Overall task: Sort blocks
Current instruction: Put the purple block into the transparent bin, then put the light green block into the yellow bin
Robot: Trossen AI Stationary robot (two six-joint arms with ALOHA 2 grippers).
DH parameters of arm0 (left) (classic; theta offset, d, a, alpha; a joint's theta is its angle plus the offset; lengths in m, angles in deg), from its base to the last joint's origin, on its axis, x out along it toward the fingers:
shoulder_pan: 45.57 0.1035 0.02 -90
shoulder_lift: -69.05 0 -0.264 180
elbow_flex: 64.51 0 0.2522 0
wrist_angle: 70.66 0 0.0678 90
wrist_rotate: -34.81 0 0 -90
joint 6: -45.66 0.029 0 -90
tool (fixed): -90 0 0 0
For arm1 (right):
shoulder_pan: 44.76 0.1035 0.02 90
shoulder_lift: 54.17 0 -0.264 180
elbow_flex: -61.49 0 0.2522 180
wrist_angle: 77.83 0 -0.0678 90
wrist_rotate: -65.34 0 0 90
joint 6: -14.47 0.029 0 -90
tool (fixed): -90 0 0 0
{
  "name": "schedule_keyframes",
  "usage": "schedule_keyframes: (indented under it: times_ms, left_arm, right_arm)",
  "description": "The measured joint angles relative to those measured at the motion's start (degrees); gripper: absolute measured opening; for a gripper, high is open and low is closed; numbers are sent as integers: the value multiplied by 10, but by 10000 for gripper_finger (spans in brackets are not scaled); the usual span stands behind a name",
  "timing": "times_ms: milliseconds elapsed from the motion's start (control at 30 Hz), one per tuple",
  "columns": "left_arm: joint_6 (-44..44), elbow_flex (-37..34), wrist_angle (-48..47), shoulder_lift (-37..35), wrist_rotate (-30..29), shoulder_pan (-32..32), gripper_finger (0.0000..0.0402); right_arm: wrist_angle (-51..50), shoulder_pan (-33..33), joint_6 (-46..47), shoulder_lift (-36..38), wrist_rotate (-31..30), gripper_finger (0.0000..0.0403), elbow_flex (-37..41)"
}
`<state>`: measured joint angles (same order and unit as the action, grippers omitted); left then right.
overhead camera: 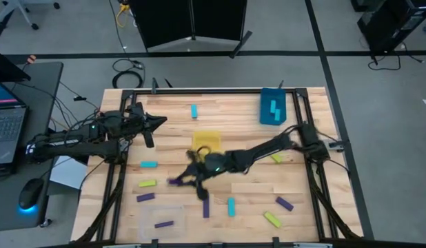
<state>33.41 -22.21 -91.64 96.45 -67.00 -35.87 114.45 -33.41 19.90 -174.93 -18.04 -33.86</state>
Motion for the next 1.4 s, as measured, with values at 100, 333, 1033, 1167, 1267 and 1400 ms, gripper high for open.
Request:
schedule_keyframes:
  times_ms: [100, 333, 1033, 1167, 1267, 1400]
  left_arm:
    - [0, 0, -8, 0, -8, 0, 10]
    - [-1, 0, -22, 0, -11, 0, 10]
    - [-21, 0, -62, 2, -11, 0, 10]
    - [-36, 0, -71, 2, -23, 0, 10]
    - [-82, 0, -95, 5, -75, 0, 10]
    - [-156, 0, -163, 38, -166, 0, 12]
  right_arm:
    - [-15, 14, 2, -54, 48, 111, -71]
    - [-70, 18, 36, -146, 167, 111, -193]
    - [-281, 48, -51, -176, 159, 287, -313]
    - [-358, 48, -117, -137, 48, 266, -313]
    - [-377, 47, -146, -114, 1, 231, -313]
    - [-375, 32, -164, -80, -49, 164, -290]
